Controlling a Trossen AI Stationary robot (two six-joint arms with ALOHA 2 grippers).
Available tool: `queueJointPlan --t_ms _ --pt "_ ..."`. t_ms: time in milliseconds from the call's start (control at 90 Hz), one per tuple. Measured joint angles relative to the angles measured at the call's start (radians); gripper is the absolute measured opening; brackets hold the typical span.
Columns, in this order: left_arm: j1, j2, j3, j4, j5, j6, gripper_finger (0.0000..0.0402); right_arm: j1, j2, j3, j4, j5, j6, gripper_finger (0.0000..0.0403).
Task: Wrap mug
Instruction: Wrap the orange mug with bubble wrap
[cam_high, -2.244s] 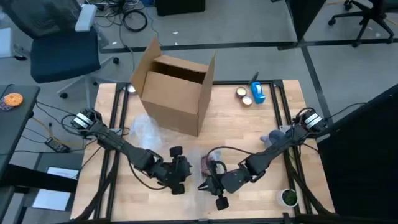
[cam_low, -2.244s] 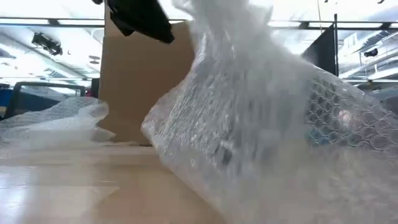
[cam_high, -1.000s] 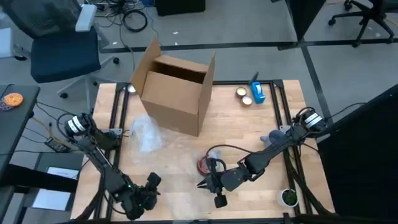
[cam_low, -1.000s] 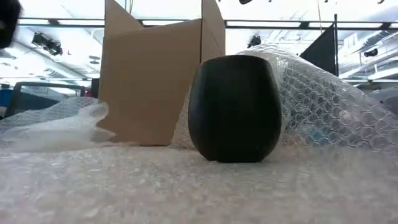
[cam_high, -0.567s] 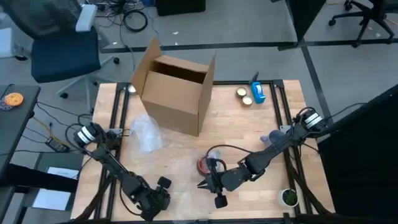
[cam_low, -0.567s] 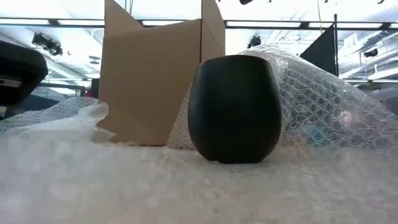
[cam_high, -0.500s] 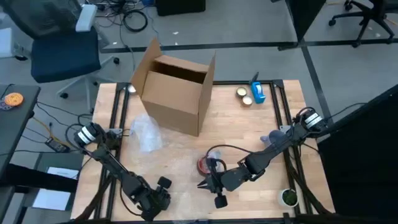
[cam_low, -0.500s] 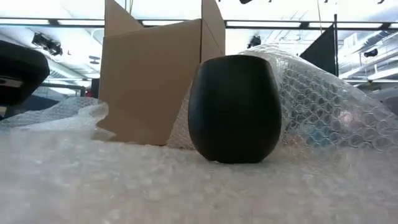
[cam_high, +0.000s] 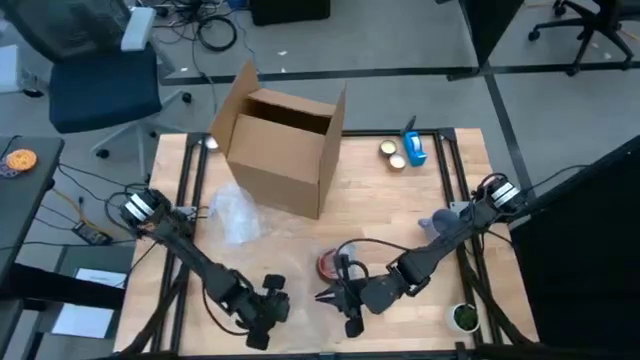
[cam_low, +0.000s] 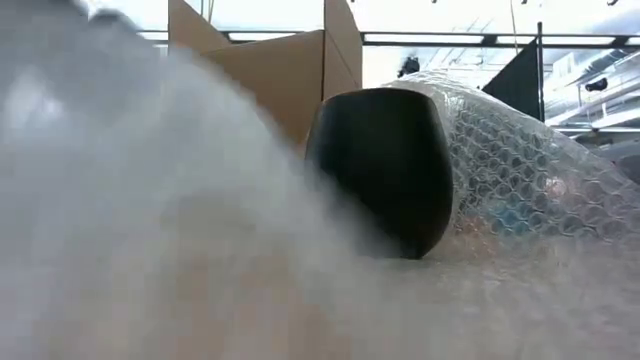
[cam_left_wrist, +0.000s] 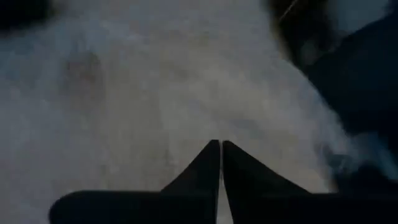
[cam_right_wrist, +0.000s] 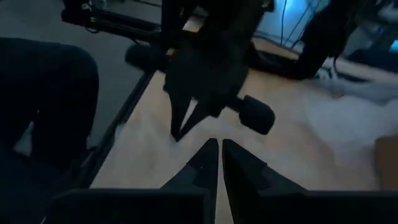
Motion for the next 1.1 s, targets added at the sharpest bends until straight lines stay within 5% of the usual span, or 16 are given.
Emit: queueJointPlan --t_ms 356,800,1100 --pt "0.137 -0.152 -0.001 0.024 -0.020 -0.026 0.0000 0.089 -0.010 0.048 -0.047 0.025 -0.037 0.0002" --pt "0.308 -0.162 -0.001 0.055 -0.017 -0.090 0.0000 0.157 -0.062 0.048 -0.032 0.039 0.020 0.0022" --pt "0.351 -0.162 0.000 0.027 0.004 -0.105 0.0000 0.050 0.020 0.038 -0.054 -0.178 0.197 0.0020"
